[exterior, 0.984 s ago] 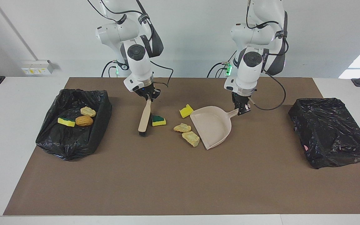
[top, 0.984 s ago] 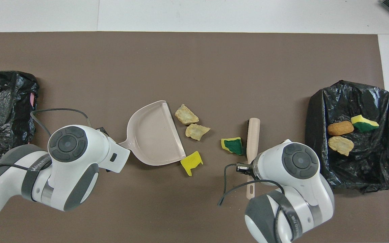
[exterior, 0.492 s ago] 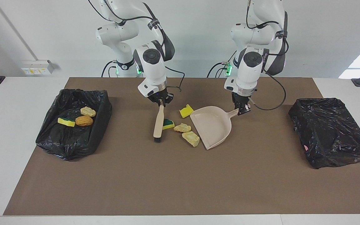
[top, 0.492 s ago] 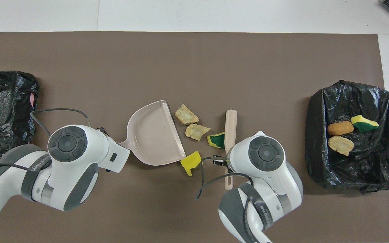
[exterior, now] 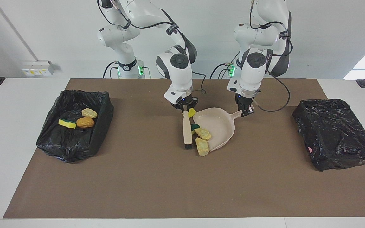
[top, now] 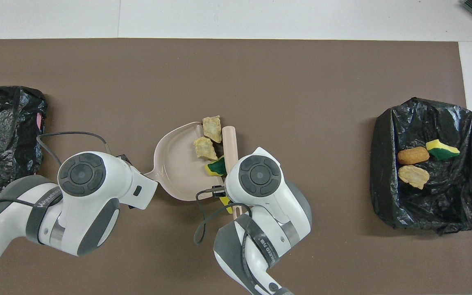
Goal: Sweep and dump trash in bin
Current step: 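Sweep the bread and green sponge into the dustpan with the right gripper, then sweep the yellow sponge into the dustpan with the right gripper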
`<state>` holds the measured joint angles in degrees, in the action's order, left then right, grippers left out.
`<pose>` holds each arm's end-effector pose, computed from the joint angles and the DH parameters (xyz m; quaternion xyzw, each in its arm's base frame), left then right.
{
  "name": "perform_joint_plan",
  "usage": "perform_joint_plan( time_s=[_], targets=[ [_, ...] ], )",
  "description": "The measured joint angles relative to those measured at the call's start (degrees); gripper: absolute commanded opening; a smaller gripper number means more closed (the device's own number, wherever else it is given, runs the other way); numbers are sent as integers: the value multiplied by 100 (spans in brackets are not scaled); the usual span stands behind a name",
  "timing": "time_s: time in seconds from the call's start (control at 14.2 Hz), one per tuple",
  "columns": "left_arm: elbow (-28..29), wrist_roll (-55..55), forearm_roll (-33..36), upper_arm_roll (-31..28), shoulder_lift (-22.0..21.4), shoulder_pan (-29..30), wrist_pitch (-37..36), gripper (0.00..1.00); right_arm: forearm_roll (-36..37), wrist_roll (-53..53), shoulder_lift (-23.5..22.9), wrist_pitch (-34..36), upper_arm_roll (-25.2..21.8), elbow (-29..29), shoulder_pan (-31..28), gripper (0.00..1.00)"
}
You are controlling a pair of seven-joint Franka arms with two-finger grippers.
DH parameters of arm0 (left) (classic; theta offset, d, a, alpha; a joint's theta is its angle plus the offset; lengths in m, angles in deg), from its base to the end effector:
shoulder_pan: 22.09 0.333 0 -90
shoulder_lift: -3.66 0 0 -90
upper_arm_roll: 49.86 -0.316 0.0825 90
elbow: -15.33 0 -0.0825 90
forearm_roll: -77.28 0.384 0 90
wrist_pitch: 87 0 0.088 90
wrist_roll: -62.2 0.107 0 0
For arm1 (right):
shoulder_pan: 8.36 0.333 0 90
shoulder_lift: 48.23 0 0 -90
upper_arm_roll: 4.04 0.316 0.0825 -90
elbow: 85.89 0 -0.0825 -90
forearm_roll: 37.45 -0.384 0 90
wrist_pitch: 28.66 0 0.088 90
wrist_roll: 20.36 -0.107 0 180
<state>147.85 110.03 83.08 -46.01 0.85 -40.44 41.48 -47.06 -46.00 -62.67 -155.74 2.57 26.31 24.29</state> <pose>0.4648 -0.1866 0.3620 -0.7996 0.5991 0.0196 0.0375 0.4668 0.3850 0.3506 -0.9945 -0.0663 0.0402 0.0708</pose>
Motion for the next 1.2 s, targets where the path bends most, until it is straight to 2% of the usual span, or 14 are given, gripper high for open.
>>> perform_joint_plan(
  time_s=[0.14,0.35,0.49,0.77,0.91,1.2],
  targets=[
    [5,-9,-8,-8,3,0,-1,0,-482,571,4,7,61,-44,65,0],
    [5,-18,-11,-10,5,0,-1,0,-882,794,66,229,142,-129,174,0],
    [6,-21,-13,-11,5,0,-1,0,-895,873,271,788,109,-211,83,0],
    [8,-32,-14,-12,5,0,-1,0,-895,1076,858,1971,44,-248,-564,0],
    [9,304,0,-33,18,16,180,0,-819,730,1078,2310,29,-190,-665,0],
    [7,696,0,-72,79,110,386,0,-537,-628,1503,2317,78,380,-410,0]
  ],
)
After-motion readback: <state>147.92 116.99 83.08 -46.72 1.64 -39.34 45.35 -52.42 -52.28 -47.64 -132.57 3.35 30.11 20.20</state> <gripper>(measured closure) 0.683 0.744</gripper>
